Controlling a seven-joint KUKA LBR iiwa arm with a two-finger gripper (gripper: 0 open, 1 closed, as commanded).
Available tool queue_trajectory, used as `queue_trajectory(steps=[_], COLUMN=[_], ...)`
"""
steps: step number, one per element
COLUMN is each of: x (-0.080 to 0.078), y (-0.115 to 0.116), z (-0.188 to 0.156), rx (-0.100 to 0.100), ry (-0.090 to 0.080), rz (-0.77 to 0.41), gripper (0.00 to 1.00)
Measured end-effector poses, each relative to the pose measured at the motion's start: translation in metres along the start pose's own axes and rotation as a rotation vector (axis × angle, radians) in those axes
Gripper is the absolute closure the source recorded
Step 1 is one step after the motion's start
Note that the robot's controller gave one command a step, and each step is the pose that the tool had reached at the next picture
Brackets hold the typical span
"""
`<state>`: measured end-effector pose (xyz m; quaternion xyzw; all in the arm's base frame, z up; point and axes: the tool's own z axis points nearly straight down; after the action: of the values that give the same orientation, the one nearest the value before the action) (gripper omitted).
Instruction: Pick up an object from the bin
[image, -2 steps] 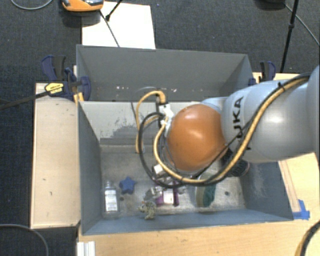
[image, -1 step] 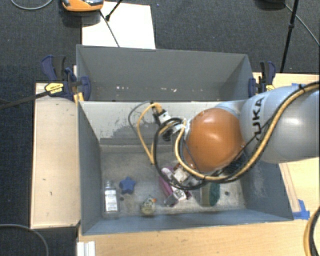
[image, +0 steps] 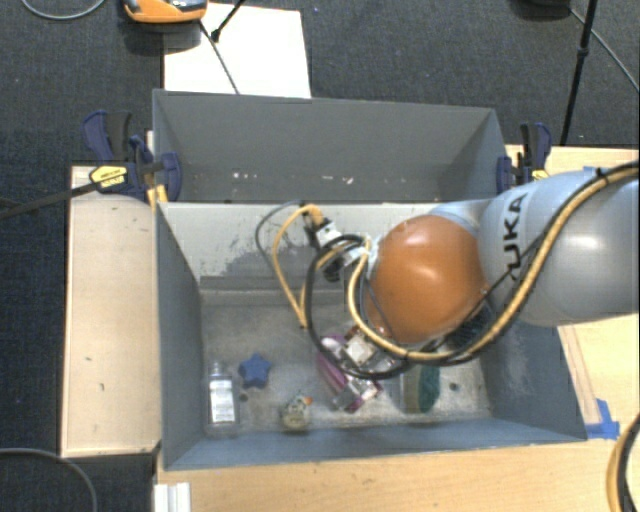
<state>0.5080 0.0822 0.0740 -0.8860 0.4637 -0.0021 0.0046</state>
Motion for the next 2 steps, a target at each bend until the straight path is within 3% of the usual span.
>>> queue_trajectory(steps=[1,2], x=[0.012,0.012], y=[-0.003,0.004], z=[-0.184,-0.100], rx=[-0.004,-0.018], ry=[0.002,-0.007], rz=[-0.160,-0.112], gripper=[1.00,1.00])
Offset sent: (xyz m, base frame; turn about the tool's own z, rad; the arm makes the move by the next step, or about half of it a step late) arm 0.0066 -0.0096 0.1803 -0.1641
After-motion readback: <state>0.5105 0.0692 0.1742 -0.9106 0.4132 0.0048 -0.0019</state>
